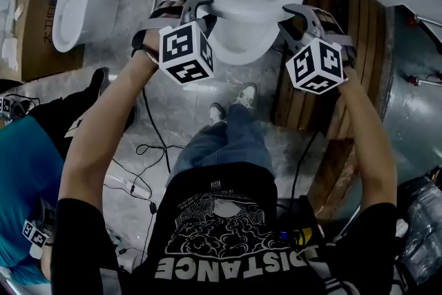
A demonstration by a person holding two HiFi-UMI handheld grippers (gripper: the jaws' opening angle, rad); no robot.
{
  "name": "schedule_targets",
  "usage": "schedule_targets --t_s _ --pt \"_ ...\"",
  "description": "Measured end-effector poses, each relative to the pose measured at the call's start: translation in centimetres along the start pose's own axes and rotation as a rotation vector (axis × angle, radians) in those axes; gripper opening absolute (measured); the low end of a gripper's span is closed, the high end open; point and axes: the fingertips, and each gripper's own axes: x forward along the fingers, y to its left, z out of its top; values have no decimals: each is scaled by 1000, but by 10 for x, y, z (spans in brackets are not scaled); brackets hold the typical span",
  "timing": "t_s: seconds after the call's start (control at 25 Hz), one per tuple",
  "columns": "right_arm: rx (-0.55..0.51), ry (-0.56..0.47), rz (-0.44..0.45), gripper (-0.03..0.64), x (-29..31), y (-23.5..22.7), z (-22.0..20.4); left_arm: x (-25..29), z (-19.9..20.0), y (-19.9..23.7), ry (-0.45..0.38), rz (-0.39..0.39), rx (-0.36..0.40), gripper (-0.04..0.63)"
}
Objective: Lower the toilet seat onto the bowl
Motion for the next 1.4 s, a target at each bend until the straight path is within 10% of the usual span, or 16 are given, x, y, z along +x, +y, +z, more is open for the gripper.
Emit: schedule_targets --t_s 1.4 --pt "-198 184 9 172 91 177 -63 92 -69 -170 6 -15 134 179"
